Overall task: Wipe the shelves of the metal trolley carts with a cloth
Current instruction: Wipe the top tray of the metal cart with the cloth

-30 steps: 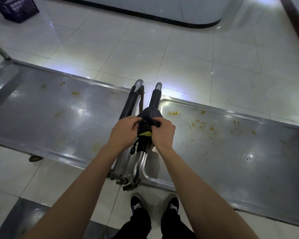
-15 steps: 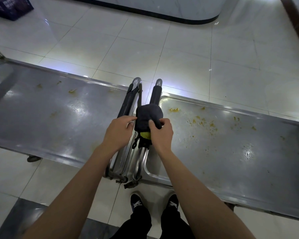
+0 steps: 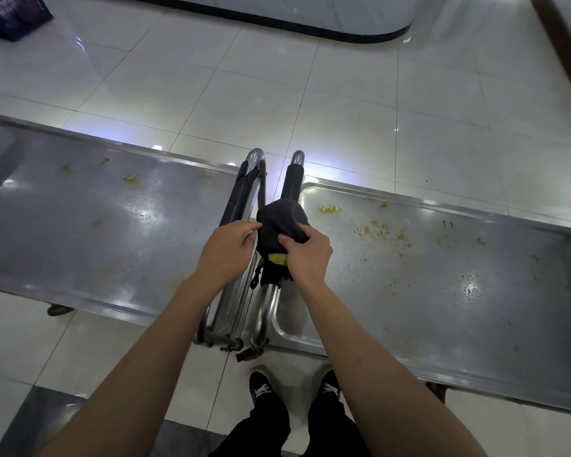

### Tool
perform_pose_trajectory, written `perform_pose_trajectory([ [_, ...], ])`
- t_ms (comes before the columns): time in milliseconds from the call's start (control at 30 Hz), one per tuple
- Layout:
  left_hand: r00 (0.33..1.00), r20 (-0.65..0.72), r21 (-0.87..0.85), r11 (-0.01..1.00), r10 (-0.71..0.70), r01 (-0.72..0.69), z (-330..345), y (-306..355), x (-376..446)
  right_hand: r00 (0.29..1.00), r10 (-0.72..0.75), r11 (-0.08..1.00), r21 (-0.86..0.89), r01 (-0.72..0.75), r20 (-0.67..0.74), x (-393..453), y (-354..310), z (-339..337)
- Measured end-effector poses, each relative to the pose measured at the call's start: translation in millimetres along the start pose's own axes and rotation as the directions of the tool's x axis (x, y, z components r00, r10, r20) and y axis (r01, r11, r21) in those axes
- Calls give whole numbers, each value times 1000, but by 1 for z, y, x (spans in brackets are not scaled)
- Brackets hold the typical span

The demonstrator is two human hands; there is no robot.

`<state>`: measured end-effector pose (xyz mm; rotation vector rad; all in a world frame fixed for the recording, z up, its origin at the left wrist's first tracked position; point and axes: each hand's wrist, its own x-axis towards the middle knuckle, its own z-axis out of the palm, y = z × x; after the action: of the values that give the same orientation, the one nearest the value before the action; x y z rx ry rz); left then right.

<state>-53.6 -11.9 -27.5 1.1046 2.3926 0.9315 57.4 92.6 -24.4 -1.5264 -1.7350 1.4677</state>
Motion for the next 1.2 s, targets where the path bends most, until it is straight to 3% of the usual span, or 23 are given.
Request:
perform_pose_trajectory([
  [300,999,-22,-41,999,24,-25,5,10,15,982,-189,980,57,188,13,5,20,-28],
  [533,994,15,0,994,110,-111,24,43,27,954,-286,956,36,290,-89,34,30,-72],
  [733,984,83,98,981,159,-167,56,77,38,962,-237,968,55,246,-133,72,43,-114],
  [967,991,130,181,982,36,-59,99,93,53,977,-193,980,34,197,-91,120,55,-140],
  [1200,984,157,291,956,-86,37,140,82,70,980,-197,979,49,199,-40,162,61,-124],
])
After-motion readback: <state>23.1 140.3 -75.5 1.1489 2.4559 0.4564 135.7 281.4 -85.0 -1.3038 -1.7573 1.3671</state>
